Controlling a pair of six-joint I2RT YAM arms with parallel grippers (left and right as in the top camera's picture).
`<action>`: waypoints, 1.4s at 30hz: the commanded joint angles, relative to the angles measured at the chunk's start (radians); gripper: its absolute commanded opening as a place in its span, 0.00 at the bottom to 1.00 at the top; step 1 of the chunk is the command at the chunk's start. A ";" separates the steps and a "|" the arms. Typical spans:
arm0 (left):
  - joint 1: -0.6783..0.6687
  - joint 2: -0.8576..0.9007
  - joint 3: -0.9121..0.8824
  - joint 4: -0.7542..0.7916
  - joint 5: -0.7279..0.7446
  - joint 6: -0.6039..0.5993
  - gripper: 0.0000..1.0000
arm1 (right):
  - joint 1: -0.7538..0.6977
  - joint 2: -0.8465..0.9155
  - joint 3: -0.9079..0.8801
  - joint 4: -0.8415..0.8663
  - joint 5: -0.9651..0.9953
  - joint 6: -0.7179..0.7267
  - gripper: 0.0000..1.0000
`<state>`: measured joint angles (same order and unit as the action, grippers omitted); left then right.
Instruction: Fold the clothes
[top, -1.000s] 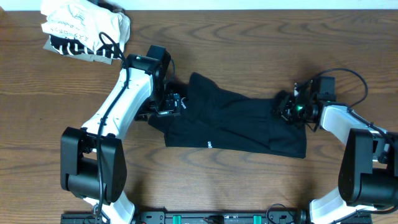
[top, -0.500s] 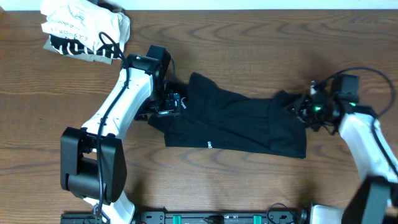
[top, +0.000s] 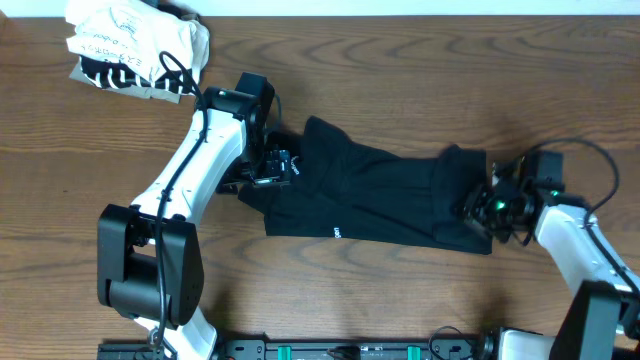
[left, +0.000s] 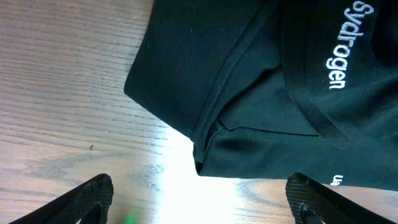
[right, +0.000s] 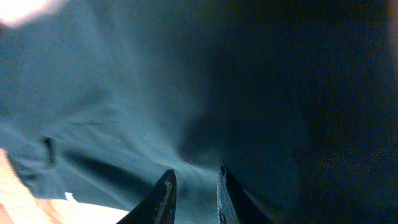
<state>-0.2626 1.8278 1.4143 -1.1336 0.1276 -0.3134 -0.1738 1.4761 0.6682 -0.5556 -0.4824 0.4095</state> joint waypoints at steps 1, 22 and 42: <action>0.004 -0.003 -0.005 -0.006 -0.007 0.002 0.91 | 0.005 0.023 -0.055 0.014 -0.030 0.037 0.20; 0.004 -0.003 -0.005 -0.005 -0.008 0.002 0.91 | -0.026 -0.081 0.355 -0.420 0.246 -0.067 0.99; 0.003 -0.003 -0.006 -0.009 -0.008 0.002 0.91 | -0.251 0.053 0.190 -0.246 0.153 -0.224 0.99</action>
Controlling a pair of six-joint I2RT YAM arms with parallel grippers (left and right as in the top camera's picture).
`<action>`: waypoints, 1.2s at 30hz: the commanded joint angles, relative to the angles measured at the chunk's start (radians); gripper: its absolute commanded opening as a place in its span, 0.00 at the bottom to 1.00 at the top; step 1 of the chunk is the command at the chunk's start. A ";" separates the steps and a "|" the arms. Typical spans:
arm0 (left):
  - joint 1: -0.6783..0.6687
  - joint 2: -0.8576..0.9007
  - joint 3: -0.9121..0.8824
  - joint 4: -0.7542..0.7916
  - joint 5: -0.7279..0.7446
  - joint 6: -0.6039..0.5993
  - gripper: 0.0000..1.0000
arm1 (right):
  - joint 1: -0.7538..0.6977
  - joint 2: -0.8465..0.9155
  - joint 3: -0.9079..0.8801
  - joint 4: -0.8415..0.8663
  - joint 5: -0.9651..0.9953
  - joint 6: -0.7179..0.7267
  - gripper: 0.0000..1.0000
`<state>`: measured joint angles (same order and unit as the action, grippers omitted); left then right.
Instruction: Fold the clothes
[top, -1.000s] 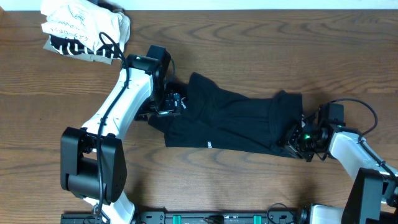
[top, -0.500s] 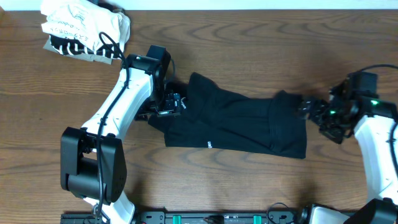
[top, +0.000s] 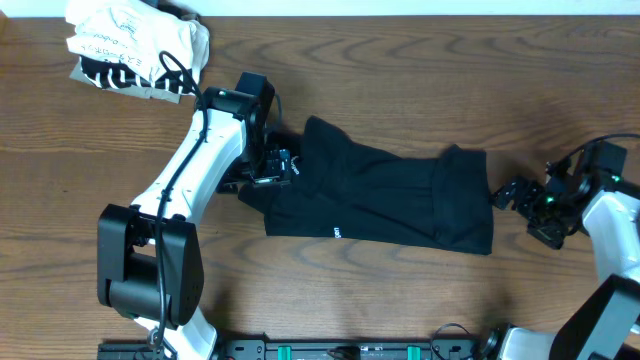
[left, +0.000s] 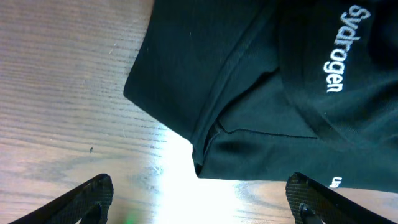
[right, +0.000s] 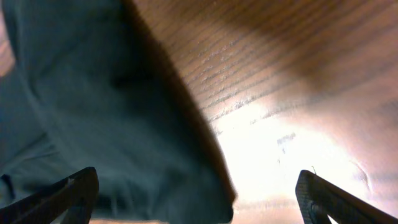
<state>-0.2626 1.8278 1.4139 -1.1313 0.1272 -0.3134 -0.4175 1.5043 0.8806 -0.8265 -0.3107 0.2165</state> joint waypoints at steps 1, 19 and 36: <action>0.003 -0.003 -0.006 -0.011 -0.007 0.002 0.91 | -0.008 0.038 -0.031 0.042 -0.019 -0.031 0.99; 0.003 -0.002 -0.006 -0.023 -0.003 -0.006 0.91 | -0.001 0.258 -0.083 0.221 -0.277 -0.077 0.98; 0.003 -0.003 -0.006 -0.023 -0.003 -0.058 0.91 | 0.081 0.369 -0.105 0.241 -0.214 0.034 0.10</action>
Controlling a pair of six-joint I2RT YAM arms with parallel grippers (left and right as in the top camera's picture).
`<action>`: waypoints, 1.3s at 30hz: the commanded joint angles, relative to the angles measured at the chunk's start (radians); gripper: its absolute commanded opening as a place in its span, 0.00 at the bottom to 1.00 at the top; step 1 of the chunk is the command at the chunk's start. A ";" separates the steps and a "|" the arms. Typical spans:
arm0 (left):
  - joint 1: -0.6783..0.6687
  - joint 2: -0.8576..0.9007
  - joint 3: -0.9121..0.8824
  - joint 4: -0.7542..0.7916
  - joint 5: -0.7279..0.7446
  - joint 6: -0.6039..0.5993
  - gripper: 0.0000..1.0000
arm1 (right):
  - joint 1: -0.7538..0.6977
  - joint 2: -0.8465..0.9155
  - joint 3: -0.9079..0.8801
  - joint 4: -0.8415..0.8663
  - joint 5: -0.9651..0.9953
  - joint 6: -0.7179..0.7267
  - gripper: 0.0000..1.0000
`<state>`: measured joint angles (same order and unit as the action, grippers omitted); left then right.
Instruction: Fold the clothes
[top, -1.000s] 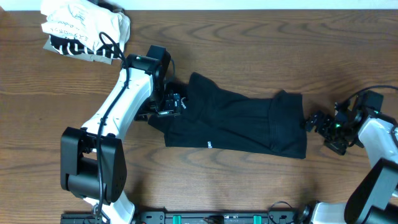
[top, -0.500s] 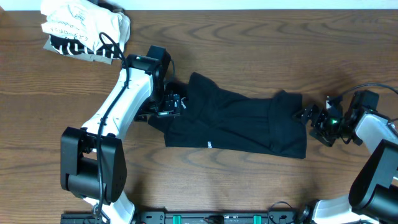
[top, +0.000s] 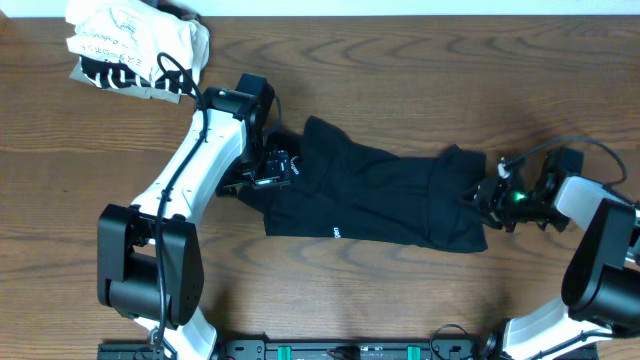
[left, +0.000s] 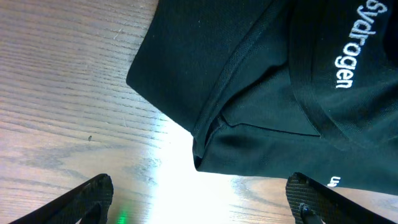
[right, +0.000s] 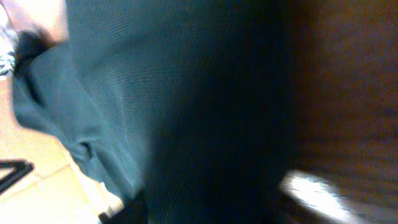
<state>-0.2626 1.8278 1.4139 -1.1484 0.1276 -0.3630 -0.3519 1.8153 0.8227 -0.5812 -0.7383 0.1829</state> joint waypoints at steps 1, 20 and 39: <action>0.003 -0.003 -0.006 -0.006 -0.004 -0.008 0.91 | 0.013 0.058 -0.046 -0.001 0.221 0.077 0.01; 0.003 -0.002 -0.006 -0.005 -0.004 -0.008 0.91 | -0.079 0.010 0.351 -0.481 0.805 0.188 0.01; 0.003 -0.003 -0.006 0.008 -0.004 -0.008 0.91 | 0.254 0.008 0.476 -0.641 0.951 0.312 0.01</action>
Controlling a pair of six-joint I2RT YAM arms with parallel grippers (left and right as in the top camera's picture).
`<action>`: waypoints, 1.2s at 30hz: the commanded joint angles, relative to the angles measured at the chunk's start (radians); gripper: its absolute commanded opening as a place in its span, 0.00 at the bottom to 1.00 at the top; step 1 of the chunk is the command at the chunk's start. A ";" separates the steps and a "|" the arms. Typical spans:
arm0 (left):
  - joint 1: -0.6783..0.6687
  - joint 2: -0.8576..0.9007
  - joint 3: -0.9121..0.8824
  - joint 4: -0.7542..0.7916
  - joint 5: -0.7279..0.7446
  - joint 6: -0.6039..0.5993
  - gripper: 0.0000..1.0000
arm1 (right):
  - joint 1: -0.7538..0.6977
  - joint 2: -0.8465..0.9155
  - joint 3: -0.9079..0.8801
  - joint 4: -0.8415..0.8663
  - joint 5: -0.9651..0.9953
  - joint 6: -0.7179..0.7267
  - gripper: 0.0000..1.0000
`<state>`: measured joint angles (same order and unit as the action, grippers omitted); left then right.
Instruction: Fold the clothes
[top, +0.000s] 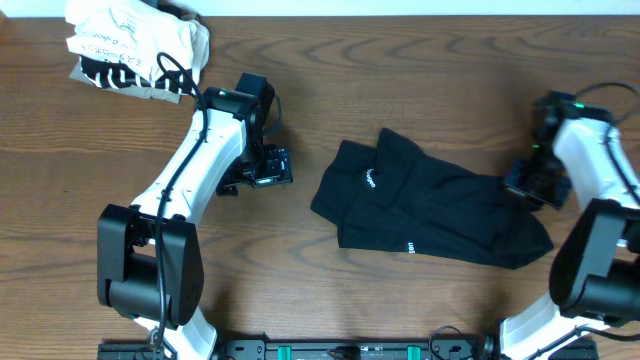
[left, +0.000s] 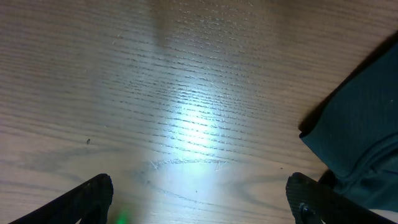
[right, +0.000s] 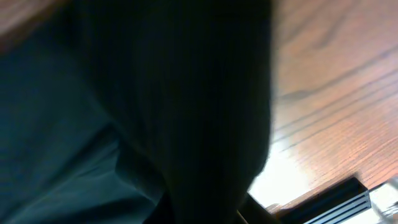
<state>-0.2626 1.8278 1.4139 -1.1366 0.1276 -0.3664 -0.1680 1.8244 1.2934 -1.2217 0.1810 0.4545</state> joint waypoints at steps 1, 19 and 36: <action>0.003 -0.003 -0.006 -0.005 -0.004 -0.005 0.91 | 0.102 -0.001 0.000 0.004 0.032 0.040 0.01; 0.003 -0.003 -0.006 -0.006 -0.004 -0.005 0.91 | 0.406 -0.012 -0.037 0.050 -0.030 0.114 0.44; 0.003 -0.002 -0.006 -0.010 -0.004 -0.005 0.91 | 0.017 -0.328 0.025 -0.110 -0.139 -0.007 0.61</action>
<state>-0.2626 1.8278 1.4139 -1.1435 0.1276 -0.3664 -0.1200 1.4960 1.3449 -1.3285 0.0807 0.4828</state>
